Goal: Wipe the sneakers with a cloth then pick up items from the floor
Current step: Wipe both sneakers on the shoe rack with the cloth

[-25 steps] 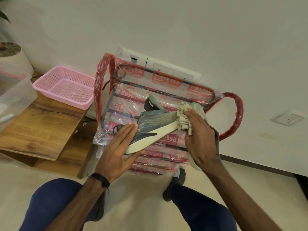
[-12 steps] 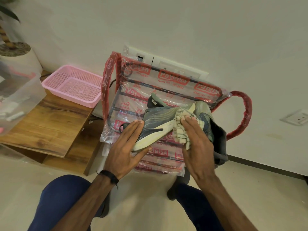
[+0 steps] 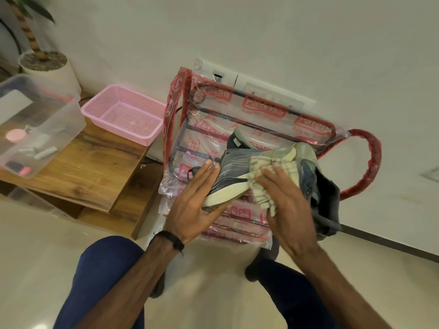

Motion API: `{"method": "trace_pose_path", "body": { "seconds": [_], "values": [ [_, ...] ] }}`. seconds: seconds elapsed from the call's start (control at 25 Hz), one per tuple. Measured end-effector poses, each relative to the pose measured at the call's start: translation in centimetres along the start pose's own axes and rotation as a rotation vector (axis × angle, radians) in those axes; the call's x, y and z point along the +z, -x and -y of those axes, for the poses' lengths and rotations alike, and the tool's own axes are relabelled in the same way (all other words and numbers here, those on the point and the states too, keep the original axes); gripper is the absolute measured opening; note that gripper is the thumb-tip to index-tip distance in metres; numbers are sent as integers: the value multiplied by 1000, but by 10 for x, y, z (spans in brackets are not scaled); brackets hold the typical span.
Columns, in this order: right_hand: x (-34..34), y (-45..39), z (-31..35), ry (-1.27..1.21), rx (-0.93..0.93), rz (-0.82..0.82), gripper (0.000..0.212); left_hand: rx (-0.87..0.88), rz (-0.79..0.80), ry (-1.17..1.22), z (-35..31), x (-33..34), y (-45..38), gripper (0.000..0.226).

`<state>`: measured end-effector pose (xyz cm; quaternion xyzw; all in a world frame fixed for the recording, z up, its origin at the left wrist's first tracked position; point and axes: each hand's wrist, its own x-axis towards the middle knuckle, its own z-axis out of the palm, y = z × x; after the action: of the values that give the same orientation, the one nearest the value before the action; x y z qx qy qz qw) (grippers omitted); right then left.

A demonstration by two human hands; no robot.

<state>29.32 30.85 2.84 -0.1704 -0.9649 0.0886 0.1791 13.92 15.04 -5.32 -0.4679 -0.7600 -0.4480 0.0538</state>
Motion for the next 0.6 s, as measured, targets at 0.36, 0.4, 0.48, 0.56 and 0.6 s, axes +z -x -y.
{"method": "trace_pose_path", "body": {
  "seconds": [0.36,0.4,0.48,0.56,0.6],
  "values": [
    [4,10,9,-216,-40,44,85,-232,32,322,-4,-11,-9,120],
    [4,10,11,-227,-49,47,87,-264,40,385,-4,-13,-8,125],
    [6,10,12,-260,-58,32,86,-400,-6,553,1,-20,-8,114],
    [8,11,12,-295,-39,11,81,-571,-93,712,12,-23,-10,83],
    [8,12,14,-300,-26,3,77,-613,-114,738,18,-23,-11,68]
  ]
}}
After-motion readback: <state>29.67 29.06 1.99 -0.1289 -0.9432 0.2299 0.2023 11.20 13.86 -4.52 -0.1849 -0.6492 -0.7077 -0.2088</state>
